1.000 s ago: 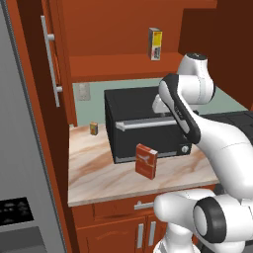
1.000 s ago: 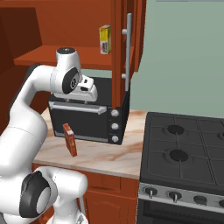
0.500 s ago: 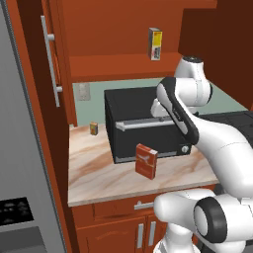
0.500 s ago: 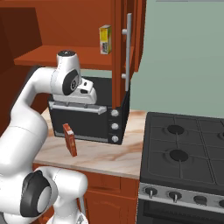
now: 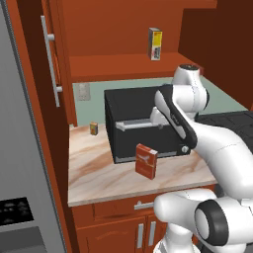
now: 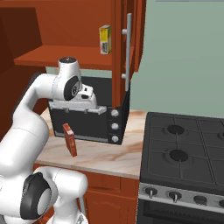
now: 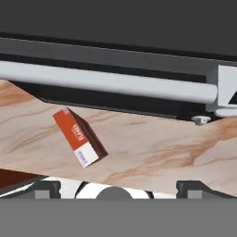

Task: Pick the cereal and boxed food from the counter and place them in the cabinets closest to them.

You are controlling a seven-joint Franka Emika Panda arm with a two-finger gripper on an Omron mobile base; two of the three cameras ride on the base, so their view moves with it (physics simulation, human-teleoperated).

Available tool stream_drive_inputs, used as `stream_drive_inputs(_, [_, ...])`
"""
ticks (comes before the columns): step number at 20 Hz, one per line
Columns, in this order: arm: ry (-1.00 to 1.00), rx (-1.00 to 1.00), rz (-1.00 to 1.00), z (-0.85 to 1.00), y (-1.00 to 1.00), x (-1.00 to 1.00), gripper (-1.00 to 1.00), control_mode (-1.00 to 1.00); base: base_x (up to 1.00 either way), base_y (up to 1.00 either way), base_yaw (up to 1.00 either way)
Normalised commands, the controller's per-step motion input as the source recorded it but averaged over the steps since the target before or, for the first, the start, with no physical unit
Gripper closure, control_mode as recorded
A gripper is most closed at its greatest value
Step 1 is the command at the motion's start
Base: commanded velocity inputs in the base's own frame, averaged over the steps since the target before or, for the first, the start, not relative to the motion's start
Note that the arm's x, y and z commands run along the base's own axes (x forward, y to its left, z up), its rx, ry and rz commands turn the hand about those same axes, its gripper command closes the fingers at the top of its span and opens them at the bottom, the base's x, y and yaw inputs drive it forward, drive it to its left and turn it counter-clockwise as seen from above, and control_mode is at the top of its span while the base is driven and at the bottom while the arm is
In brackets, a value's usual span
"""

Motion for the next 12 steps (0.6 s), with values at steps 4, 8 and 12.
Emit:
stream_drive_inputs(4, [0.0, 0.0, 0.07, -0.27, 0.02, 0.0, -1.0, -1.0, 0.0, 0.0, 0.0])
stream_drive_inputs(8, [0.0, 0.0, 0.09, -0.27, 0.01, 0.0, -1.0, -1.0, 0.0, 0.0, 0.0])
stream_drive_inputs(12, [0.0, 0.0, 0.1, -0.27, 0.0, 0.0, -1.0, -1.0, 0.0, 0.0, 0.0])
